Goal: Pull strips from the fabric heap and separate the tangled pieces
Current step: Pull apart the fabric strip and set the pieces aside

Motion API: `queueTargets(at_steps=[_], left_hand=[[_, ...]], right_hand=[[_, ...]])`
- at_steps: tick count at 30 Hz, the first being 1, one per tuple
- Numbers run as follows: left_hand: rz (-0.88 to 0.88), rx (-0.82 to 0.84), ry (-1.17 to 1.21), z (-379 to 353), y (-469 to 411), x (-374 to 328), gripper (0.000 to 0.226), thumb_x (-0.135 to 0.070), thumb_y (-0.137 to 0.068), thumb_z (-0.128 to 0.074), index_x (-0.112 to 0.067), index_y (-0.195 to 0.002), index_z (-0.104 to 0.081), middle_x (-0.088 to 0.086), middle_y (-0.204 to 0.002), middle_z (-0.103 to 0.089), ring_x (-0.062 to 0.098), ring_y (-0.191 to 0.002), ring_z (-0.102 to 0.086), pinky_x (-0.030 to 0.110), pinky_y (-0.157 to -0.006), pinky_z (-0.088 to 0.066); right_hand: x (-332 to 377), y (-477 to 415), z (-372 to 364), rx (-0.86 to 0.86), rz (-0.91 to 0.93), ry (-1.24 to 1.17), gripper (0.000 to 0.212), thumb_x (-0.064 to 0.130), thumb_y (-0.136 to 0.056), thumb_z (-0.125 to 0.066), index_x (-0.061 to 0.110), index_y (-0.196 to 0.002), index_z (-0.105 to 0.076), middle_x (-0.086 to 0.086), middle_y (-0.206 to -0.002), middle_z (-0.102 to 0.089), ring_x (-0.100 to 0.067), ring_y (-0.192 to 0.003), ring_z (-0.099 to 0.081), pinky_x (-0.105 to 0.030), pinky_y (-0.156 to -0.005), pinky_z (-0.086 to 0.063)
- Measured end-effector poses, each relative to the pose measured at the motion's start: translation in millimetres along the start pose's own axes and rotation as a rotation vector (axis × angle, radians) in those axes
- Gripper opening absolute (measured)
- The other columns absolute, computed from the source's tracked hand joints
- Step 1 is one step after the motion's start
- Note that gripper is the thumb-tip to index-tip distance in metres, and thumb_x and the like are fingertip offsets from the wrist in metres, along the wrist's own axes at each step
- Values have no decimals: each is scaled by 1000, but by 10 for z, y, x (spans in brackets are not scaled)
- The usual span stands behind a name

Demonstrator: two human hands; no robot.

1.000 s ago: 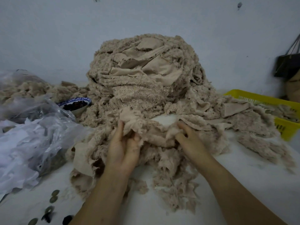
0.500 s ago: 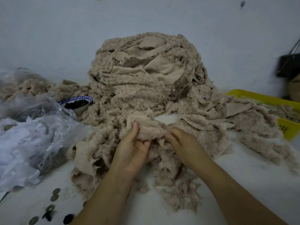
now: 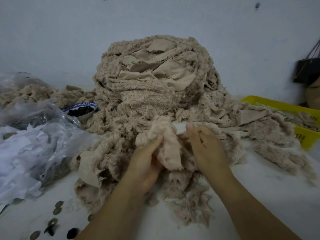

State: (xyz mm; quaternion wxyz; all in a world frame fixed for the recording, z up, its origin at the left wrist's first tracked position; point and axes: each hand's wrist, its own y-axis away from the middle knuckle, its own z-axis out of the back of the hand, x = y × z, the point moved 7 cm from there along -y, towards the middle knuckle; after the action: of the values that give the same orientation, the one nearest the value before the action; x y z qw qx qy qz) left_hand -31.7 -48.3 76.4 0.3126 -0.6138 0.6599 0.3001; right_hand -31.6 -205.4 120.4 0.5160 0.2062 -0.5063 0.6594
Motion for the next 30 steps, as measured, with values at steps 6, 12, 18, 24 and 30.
queueTargets(at_steps=[6,12,18,24,30], left_hand=[[-17,60,-237,-68,48,72,21,-8,-91,-60,-7,-95,-80,16,-96,-76,22,-89,-74,28,-71,-58],[26,-146,-262,39,16,52,23,-9,-85,-57,-7,-81,-79,14,-86,-73,26,-76,-68,35,-67,-53],[19,-135,-188,13,46,53,43,-8,-98,-45,-8,-66,-74,9,-60,-65,13,-46,-58,21,-42,-46],[-44,-88,-264,-9,46,19,26,-24,-95,-64,-4,-105,-76,17,-103,-75,26,-93,-74,31,-76,-59],[-78,-58,-194,-46,78,-4,41,-28,-87,-70,-3,-119,-70,18,-114,-73,29,-109,-70,28,-82,-58]], right_hand=[[28,15,-171,138,-16,-178,42,48,-96,-51,15,-69,-47,11,-60,-42,-3,-53,-38,-15,-52,-33],[-273,-56,-6,-39,-242,-321,45,50,-101,-45,24,-65,-38,7,-53,-30,-9,-47,-27,-22,-46,-25],[-419,-39,-38,-72,-378,-365,53,48,-103,-43,36,-52,-43,15,-46,-34,-3,-41,-30,-24,-50,-27],[-422,-53,-119,56,-338,-334,37,45,-102,-46,22,-78,-60,11,-51,-49,-5,-49,-44,-29,-55,-37],[-251,42,-346,264,-261,-473,52,82,-77,-42,39,-88,-69,4,-80,-74,-12,-66,-67,-31,-66,-55]])
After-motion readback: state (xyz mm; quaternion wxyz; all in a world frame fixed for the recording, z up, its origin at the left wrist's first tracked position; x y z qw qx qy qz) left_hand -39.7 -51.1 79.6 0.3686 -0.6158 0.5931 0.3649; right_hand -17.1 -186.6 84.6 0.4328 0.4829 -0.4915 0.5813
